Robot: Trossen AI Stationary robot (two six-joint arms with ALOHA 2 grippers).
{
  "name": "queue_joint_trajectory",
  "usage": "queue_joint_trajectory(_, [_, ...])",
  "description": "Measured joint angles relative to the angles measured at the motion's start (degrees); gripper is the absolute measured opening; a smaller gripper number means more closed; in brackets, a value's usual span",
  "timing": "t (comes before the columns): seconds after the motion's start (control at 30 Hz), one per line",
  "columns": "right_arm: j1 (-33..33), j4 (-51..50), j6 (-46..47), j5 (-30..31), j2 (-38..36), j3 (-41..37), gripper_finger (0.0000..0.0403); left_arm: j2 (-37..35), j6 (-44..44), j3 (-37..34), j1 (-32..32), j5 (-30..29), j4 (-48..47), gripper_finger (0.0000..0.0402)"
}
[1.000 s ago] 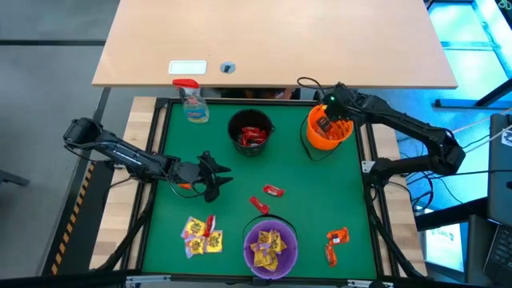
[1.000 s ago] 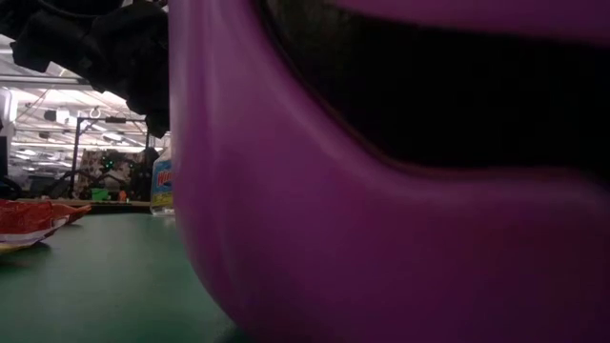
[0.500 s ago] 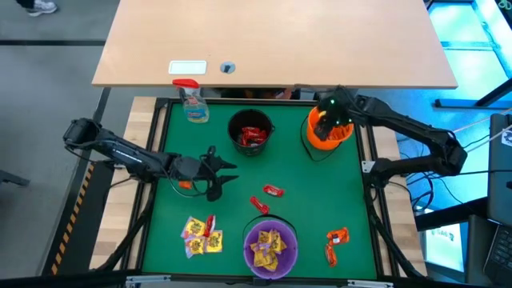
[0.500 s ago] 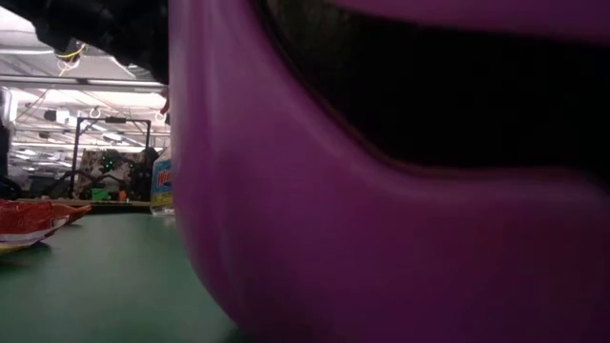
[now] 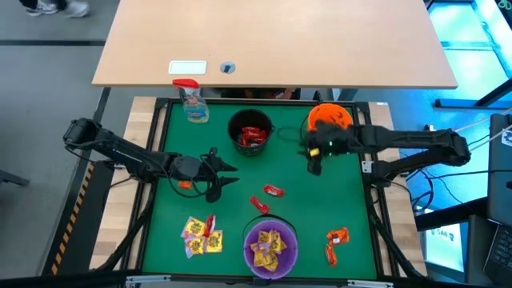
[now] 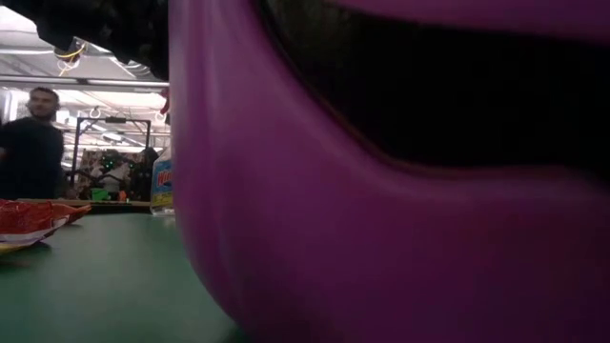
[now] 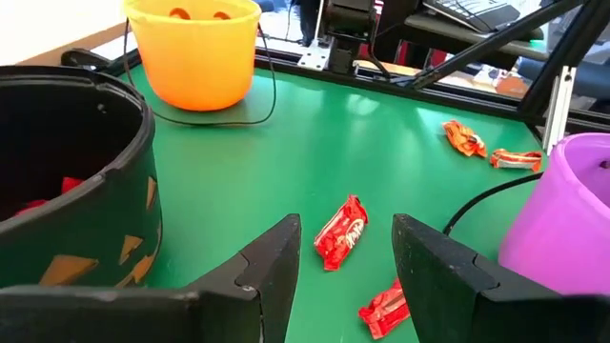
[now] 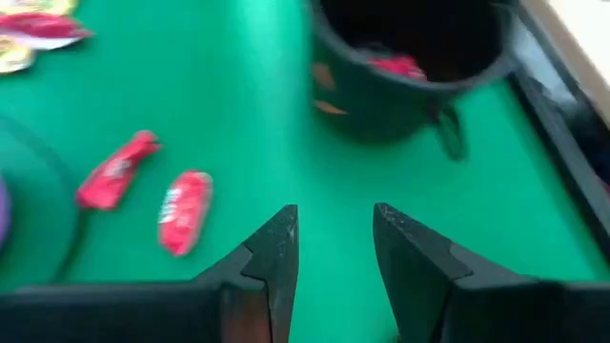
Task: Sort candy
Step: Put the red chocolate into the black bucket
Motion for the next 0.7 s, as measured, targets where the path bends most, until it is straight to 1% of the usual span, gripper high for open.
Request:
queue_joint_trajectory(0.07, [3.1,1.9,0.1,0.0,0.0,-0.9,0.0134,0.0,-0.1,0.0,0.0,0.0,0.0,0.0157])
queue_joint_trajectory(0.13, [5.6,5.9,0.2,0.0,0.0,-2.6,0.0134,0.0,-0.1,0.0,0.0,0.0,0.0,0.0157])
queue_joint_trajectory(0.27, [9.1,12.9,0.3,0.0,0.1,-7.4,0.0134,0.0,0.0,0.0,0.0,0.2,0.0,0.0157])
queue_joint_trajectory(0.4, [10.6,19.0,0.4,0.0,0.1,-12.7,0.0134,0.0,0.0,0.0,0.0,0.4,-0.6,0.0157])
queue_joint_trajectory(0.53, [11.3,27.4,0.7,-3.1,0.5,-18.4,0.0134,0.0,0.5,0.0,0.1,0.1,-0.7,0.0157])
queue_joint_trajectory(0.7, [11.6,29.1,1.4,-5.1,4.3,-21.5,0.0142,0.0,2.8,0.0,1.4,-1.5,-0.5,0.0157])
